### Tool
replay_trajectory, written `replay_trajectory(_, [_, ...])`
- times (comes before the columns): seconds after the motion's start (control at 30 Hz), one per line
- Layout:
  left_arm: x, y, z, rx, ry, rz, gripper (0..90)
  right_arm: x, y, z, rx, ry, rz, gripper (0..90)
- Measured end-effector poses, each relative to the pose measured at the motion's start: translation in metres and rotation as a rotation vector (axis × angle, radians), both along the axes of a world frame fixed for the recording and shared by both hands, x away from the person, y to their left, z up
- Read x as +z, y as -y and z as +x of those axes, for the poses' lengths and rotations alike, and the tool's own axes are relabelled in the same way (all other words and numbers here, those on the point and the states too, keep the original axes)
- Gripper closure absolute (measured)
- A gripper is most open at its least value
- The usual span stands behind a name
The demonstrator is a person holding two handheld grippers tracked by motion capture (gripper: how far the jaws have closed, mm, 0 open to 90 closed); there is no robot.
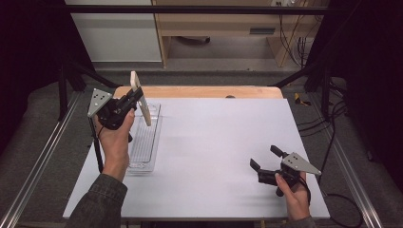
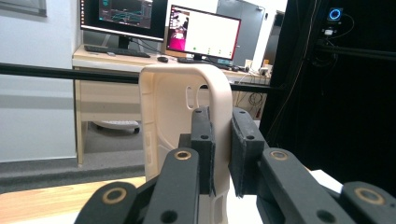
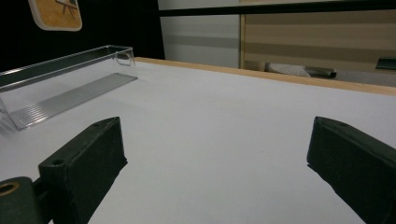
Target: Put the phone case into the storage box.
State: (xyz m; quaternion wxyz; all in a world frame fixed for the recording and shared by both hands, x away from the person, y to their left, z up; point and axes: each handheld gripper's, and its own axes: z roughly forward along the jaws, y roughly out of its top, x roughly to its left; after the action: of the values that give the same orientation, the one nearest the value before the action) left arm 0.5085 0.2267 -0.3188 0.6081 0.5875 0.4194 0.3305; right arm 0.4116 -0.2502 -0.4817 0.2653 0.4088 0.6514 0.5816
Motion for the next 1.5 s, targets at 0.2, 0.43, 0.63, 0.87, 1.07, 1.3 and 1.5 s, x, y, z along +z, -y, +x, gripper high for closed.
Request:
replay_trajectory(0.2, [-0.004, -0.004, 0.006, 0.018, -0.008, 0.011, 80.8, 0.0, -0.001, 0.0, 0.001, 0.003, 0.0, 4.0])
replay_trajectory(0.43, [-0.007, -0.008, 0.011, 0.029, -0.012, 0.017, 80.8, 0.0, -0.002, -0.001, 0.005, 0.01, -0.003, 3.9])
replay_trajectory(0.63, [-0.008, -0.01, 0.013, 0.042, -0.008, 0.011, 80.8, 0.0, -0.003, -0.002, 0.008, 0.029, 0.005, 3.9])
replay_trajectory(0.87, [-0.009, -0.014, 0.016, 0.06, -0.013, 0.012, 80.7, 0.001, -0.002, -0.005, 0.016, 0.061, -0.01, 3.7])
replay_trajectory(1.07, [-0.009, -0.017, 0.015, 0.067, -0.017, 0.026, 80.7, 0.001, -0.001, -0.008, 0.019, 0.074, -0.02, 3.7])
replay_trajectory(1.3, [-0.014, -0.022, 0.014, 0.088, -0.039, 0.028, 80.7, 0.002, 0.001, -0.01, 0.018, 0.073, -0.004, 3.6])
replay_trajectory(1.5, [-0.014, -0.023, 0.014, 0.108, -0.04, 0.035, 80.7, 0.002, 0.001, -0.011, 0.023, 0.071, 0.009, 3.7])
